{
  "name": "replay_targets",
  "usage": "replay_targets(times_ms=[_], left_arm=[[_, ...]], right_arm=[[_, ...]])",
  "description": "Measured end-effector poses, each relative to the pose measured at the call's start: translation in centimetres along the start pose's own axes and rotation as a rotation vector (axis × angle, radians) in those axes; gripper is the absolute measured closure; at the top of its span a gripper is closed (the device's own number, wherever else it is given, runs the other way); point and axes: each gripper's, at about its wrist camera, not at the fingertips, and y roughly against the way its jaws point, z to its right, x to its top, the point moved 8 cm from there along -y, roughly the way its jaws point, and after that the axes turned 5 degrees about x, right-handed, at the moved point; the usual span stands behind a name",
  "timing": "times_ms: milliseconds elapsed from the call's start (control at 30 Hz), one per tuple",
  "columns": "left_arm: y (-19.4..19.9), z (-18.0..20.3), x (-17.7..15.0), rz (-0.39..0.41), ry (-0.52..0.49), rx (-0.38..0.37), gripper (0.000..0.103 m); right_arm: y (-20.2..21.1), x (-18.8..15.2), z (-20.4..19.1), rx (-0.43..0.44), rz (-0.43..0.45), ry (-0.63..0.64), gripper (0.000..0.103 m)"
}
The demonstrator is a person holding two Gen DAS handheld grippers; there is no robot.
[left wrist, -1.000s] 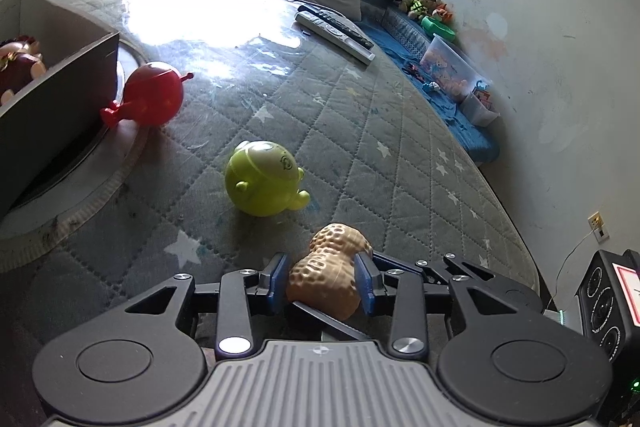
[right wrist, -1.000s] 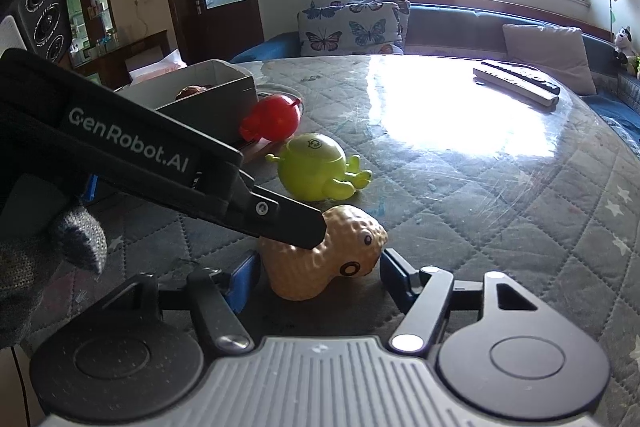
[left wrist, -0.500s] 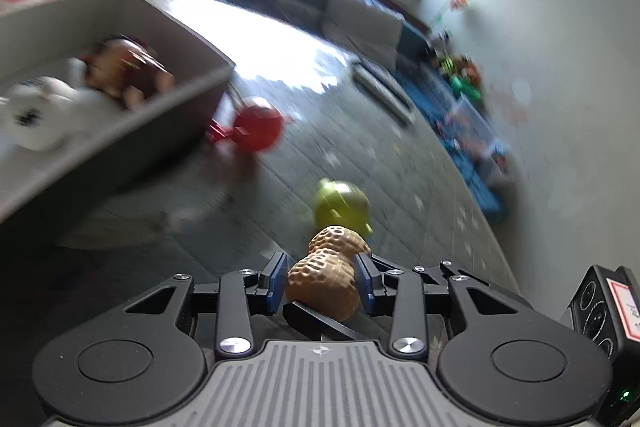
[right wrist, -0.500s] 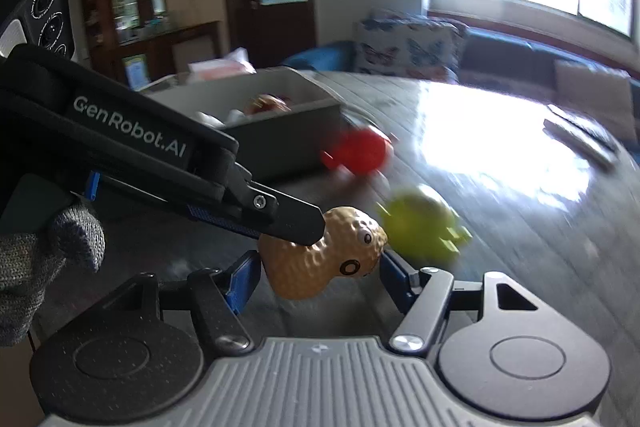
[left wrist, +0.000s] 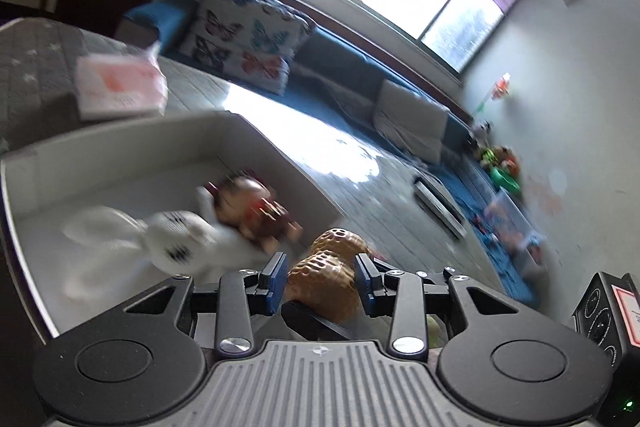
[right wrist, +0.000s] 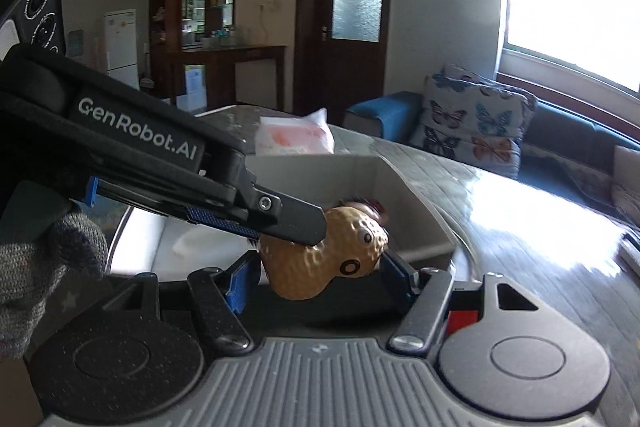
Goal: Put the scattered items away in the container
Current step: 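Lift and carry the peanut toy with the left gripper over the box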
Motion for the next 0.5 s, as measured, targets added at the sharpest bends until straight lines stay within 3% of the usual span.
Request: replay_targets(times_ms=[233, 500], left_arm=[[-1.9, -4.0, 2.0, 0.001, 0.051, 0.052, 0.064], [-3.8, -5.9, 1.4, -0.032, 0.083, 0.06, 0.064]], right_arm=[[-5.1, 1.1, -0.9, 0.036, -0.019, -0.015, 0.036], [-7.9, -0.2, -0.9, 0.034, -0.066, -0.022, 0.036]])
